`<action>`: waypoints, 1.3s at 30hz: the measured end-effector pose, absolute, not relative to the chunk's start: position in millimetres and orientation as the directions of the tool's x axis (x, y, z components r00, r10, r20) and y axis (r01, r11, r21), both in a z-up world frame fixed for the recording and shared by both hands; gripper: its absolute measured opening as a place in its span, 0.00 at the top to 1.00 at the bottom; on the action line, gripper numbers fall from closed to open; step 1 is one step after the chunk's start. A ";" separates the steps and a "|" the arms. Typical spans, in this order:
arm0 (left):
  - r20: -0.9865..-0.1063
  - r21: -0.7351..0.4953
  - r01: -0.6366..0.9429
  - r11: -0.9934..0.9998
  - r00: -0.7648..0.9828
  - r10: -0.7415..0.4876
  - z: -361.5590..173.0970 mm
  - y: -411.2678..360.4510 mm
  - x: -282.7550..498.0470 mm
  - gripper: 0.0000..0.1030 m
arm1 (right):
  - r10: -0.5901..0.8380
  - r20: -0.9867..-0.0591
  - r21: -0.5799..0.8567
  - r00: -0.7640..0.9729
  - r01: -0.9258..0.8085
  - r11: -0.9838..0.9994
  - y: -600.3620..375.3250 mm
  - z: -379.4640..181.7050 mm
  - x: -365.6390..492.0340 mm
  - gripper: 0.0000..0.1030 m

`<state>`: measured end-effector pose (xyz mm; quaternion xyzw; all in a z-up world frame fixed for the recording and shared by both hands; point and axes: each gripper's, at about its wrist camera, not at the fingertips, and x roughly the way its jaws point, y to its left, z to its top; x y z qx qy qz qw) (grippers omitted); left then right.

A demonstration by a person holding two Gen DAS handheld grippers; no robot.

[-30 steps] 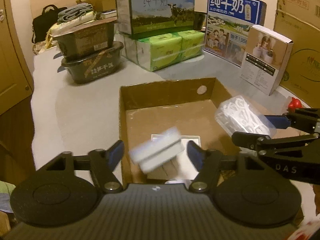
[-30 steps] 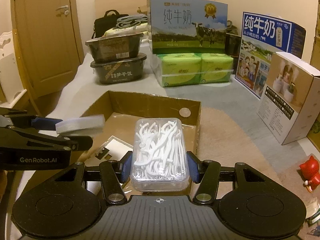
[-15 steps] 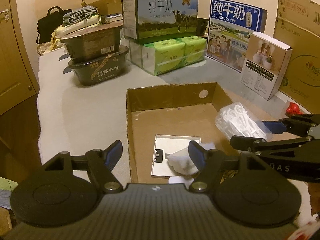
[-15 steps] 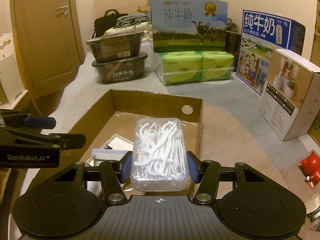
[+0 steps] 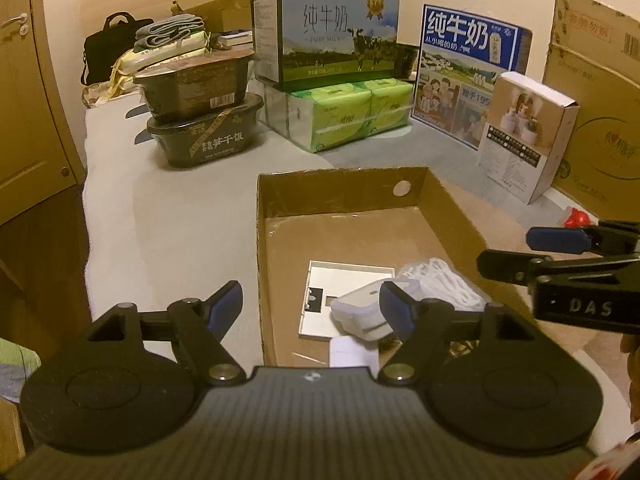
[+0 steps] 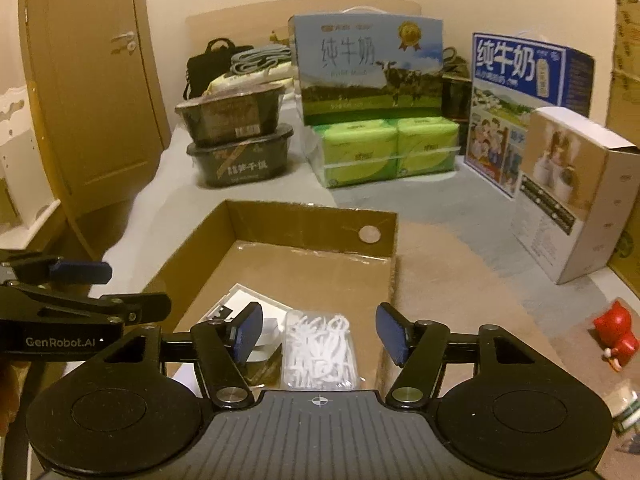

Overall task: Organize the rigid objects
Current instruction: 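Withdraw both tools toward the beige plug adapter and blue binder clip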

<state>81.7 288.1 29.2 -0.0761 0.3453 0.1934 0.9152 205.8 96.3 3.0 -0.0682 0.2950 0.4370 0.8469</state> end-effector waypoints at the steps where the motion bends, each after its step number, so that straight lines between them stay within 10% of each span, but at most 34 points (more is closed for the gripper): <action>1: -0.659 -0.009 -0.409 0.912 0.689 0.302 31.5 285.6 78.3 0.29 | 0.698 -0.558 0.144 0.449 -0.776 0.614 91.4 5.4 203.3 0.39; 39: -0.645 -0.081 -0.190 0.978 0.758 0.094 50.8 111.0 49.1 0.29 | 0.484 -0.586 0.216 0.650 -0.450 0.866 -161.9 7.5 145.5 0.34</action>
